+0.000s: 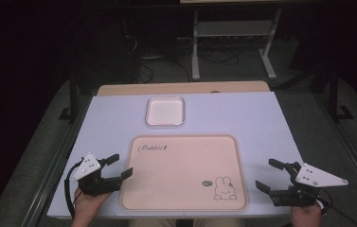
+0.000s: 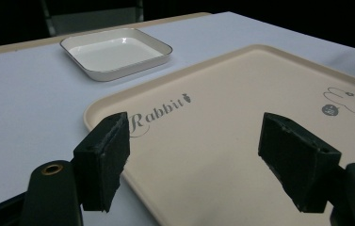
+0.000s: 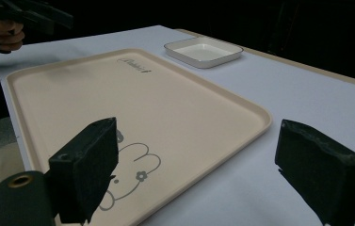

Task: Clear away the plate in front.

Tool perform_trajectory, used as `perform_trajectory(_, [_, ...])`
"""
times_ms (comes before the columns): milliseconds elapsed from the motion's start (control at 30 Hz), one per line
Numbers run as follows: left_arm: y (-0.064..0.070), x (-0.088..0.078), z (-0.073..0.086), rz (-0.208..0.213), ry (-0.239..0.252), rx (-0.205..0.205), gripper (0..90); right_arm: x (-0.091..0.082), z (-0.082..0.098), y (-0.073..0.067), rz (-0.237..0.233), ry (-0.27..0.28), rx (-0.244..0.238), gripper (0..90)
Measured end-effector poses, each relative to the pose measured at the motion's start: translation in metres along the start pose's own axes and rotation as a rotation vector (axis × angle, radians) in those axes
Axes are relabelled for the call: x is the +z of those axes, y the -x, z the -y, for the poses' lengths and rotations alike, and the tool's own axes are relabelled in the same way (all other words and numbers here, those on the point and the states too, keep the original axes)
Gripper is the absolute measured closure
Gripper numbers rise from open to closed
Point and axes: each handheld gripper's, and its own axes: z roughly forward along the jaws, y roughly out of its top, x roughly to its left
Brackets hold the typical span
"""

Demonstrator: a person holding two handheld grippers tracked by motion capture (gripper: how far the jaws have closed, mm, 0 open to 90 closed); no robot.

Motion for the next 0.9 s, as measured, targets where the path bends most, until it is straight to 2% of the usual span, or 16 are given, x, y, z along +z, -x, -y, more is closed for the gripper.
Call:
perform_trajectory(100, [-0.001, 0.001, 0.000, 0.025, 0.019, -0.040, 24.8, 0.000, 0.000, 0.000, -0.007, 0.001, -0.005, 13.0])
perform_trajectory(367, [-0.001, 0.006, 0.000, 0.023, -0.001, -0.033, 24.8, -0.001, 0.000, 0.001, -0.010, 0.008, -0.010, 13.0])
perform_trajectory(433, [-0.001, 0.007, 0.000, 0.043, -0.002, -0.051, 24.5, 0.000, 0.000, 0.001, -0.011, 0.010, -0.011, 13.0])
perform_trajectory(500, [0.001, 0.008, -0.002, 0.037, -0.022, -0.028, 24.5, 0.001, 0.000, 0.001, -0.011, 0.009, -0.014, 13.0])
perform_trajectory(700, [-0.001, 0.013, -0.007, 0.034, -0.024, -0.024, 24.4, 0.002, 0.000, 0.001, -0.007, 0.008, -0.011, 13.0])
perform_trajectory(900, [-0.003, 0.020, -0.013, 0.022, -0.045, 0.002, 24.1, 0.000, 0.001, 0.003, 0.012, 0.015, 0.000, 13.0])
